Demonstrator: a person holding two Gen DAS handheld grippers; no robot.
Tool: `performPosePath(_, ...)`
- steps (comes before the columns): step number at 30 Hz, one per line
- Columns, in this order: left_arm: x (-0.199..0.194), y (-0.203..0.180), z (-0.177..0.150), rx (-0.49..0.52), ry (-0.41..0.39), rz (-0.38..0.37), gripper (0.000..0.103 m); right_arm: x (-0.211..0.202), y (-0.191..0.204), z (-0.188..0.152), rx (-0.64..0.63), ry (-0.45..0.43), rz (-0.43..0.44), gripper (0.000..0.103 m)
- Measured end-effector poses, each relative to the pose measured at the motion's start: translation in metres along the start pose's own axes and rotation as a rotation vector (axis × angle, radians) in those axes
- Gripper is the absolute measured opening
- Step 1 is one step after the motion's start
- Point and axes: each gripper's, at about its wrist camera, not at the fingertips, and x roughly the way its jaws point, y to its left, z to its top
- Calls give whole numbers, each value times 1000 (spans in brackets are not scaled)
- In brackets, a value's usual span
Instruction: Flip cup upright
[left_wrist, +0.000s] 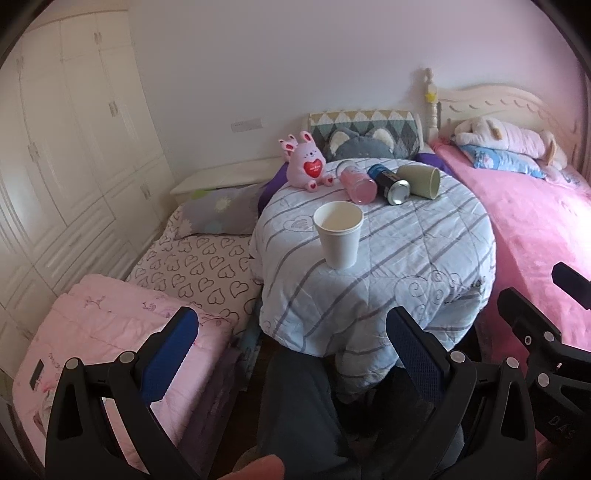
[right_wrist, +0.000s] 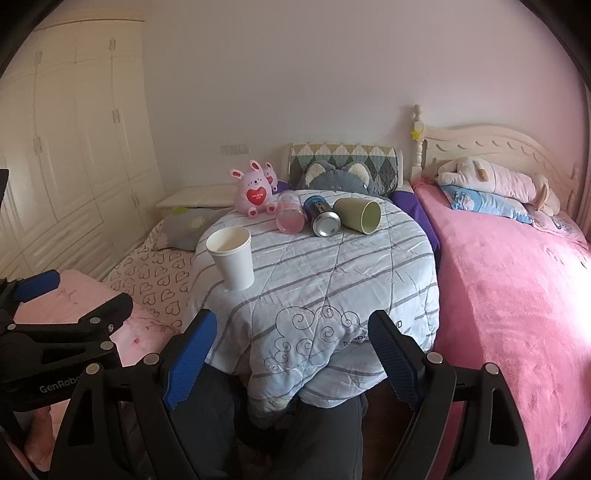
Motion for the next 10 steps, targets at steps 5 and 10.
performPosePath(5, -3, 3, -1, -24, -9, -56, 103, -9, 1, -3, -3, -19, -9, 85)
performPosePath(10, -2, 2, -2, -23, -18, -53, 103, -12, 0, -5, 0, -30, -11, 85)
